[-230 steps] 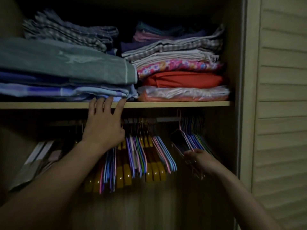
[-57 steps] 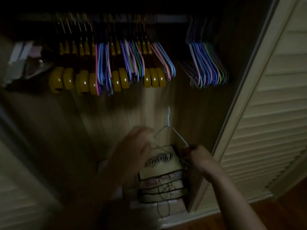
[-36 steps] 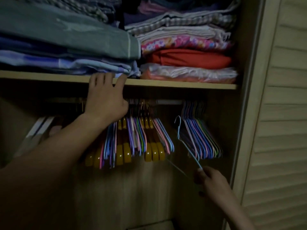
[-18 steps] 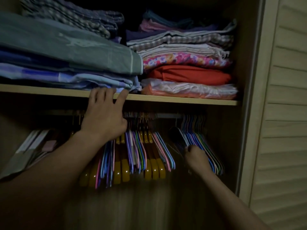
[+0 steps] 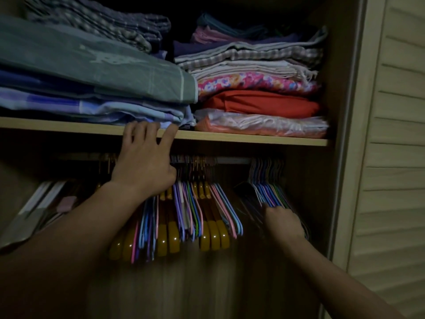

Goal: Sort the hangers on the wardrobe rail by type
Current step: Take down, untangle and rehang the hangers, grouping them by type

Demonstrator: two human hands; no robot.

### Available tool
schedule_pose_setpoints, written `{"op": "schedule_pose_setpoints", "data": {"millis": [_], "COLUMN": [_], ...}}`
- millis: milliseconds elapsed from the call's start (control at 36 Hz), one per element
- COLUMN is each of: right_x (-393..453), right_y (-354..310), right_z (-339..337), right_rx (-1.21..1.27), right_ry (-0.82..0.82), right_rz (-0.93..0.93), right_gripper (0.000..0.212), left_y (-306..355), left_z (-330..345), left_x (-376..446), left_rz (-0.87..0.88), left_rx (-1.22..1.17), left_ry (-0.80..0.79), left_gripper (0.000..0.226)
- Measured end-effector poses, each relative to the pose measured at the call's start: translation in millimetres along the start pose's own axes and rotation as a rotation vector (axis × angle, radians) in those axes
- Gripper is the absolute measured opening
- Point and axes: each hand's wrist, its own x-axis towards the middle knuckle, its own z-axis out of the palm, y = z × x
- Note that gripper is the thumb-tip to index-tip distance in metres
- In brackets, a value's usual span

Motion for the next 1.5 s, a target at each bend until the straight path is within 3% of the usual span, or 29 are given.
{"op": "schedule_pose_setpoints", "data": {"millis": [167, 278, 361, 472, 528, 750, 889, 1056, 1111, 1194, 1333, 1500], "right_x": [-0.6, -3.1, -3.8, -3.0, -1.2, 6.1, 0.3, 11.5, 27.1, 49.6, 65.8, 25.3], "right_y": [7.3, -0.8, -16.8, -39.6, -43.2, -43.4, -42.4, -32.2, -33.1, -42.6, -54.4, -43.8], "right_z": [-1.5, -1.4, -5.8, -15.4, -13.3, -0.7, -4.1, -36.5, -52.0, -62.3, -43.7, -14.0], "right_rx": [0.012, -0.002, 0.364, 0.948, 1.028, 1.16, 1.058, 0.718, 0.638, 0.586, 0.486, 0.585], "right_ry": [-0.033, 0.046, 0.074, -0.265, -0.316, -0.264, -0.128, 0.426, 0.509, 0.444, 0.154, 0.094], "right_rz": [0.023, -0.003, -0.038, 0.057, 0.092, 0.176, 0.133, 0.083, 0.092, 0.075, 0.044, 0.077], "right_gripper": [0.03, 0.049, 0.025, 0.038, 0.041, 0.035, 0.028, 0.017, 0.012, 0.012, 0.035, 0.043], "left_y": [1.4, 0.7, 1.6, 2.6, 2.3, 1.3, 2.5, 2.5, 2.3, 2.8, 5.3, 4.5], "left_z": [-1.0, -0.6, -0.4, -1.1, -1.3, -4.5, -2.4, -0.4, 1.0, 2.3, 0.9, -0.5], "left_x": [-0.7, -0.8, -0.8, -1.5, -1.8, -2.2, -2.3, -1.6, -1.6, -1.3, -0.3, -3.6], "left_rz": [-0.004, -0.005, -0.006, -0.006, -0.008, -0.002, -0.013, -0.011, -0.003, -0.001, -0.019, 0.0], "left_rx": [-0.017, -0.014, -0.014, -0.014, -0.005, -0.003, -0.019, -0.019, -0.003, 0.052, 0.095, 0.097], "left_ry": [-0.014, -0.022, -0.017, -0.017, -0.03, -0.045, -0.05, -0.039, -0.034, -0.042, -0.059, -0.066], "left_gripper": [0.094, 0.095, 0.094, 0.095, 0.096, 0.098, 0.099, 0.099, 0.099, 0.102, 0.102, 0.102]}}
